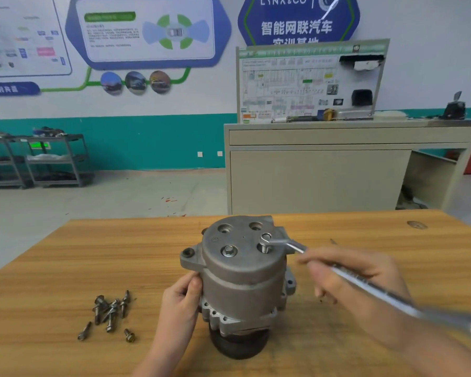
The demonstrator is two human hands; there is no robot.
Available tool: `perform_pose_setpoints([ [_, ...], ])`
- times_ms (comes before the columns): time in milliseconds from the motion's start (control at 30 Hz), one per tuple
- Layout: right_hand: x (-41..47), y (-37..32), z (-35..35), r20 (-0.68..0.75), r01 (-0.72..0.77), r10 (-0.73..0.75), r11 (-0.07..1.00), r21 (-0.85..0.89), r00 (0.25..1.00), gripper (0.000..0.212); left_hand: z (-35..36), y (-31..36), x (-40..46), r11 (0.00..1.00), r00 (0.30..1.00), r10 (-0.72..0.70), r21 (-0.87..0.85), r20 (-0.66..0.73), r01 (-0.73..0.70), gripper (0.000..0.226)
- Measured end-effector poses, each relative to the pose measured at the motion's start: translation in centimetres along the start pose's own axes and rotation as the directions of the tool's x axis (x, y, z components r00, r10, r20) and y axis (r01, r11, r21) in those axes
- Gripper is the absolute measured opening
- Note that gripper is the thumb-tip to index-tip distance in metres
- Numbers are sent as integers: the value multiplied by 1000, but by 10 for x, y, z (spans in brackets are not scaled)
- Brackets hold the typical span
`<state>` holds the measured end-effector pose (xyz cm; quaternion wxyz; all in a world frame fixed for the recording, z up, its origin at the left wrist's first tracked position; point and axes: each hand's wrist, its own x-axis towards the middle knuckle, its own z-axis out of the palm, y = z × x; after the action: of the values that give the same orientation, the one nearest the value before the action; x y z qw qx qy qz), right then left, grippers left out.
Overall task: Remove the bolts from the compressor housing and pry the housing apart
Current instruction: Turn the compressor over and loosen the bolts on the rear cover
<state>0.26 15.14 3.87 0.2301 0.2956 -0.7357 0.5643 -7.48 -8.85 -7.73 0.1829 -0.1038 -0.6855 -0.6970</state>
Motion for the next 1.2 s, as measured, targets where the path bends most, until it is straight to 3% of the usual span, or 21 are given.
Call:
perform_pose_setpoints([
  [100,10,22,-12,-59,-231,261,924,306,964,30,1,-1,1,1000,1000,13,10,13,-13,34],
  [200,39,40,-16,52,-445,489,739,506,871,24,1,-4,3,1000,1000,22,-9,22,-21,35],
  [333,93,46,-12,255,-727,702,531,436,665,21,0,-8,7,1000,1000,25,2,-9,-25,35],
  [433,128,41,4,376,-812,721,539,224,582,19,0,-9,11,999,1000,21,-28,-13,-21,33],
  [533,147,25,30,403,-730,679,683,-40,613,22,2,-8,12,998,1000,17,-56,-8,-17,33],
  [600,147,9,41,420,-559,603,794,-238,678,23,2,-4,12,998,1000,20,-64,8,-20,27],
  [667,138,-9,46,477,-353,499,861,-365,723,20,-2,-7,12,998,999,42,-55,16,-41,48],
  [700,130,-17,46,506,-264,444,883,-388,740,18,-2,-7,12,998,999,49,-44,12,-49,53],
  [833,84,-34,39,512,51,244,867,-495,824,8,-2,-8,13,999,999,-21,-41,-34,19,34],
  [900,60,-32,29,451,90,174,859,-505,875,16,-1,-5,11,1000,1000,-7,-14,-22,6,31],
  [1000,25,-16,10,266,-27,122,942,-334,956,19,-3,-7,9,1000,999,21,19,-28,-20,37],
  [1067,14,-12,4,163,-195,190,981,12,968,21,-2,-6,9,999,999,30,19,-29,-30,42],
  [1133,14,0,1,70,-359,357,868,345,931,46,-1,-4,9,999,999,32,26,-24,-31,37],
  [1200,27,13,-1,0,-463,542,718,520,840,52,0,-2,9,999,1000,24,33,-14,-24,38],
])
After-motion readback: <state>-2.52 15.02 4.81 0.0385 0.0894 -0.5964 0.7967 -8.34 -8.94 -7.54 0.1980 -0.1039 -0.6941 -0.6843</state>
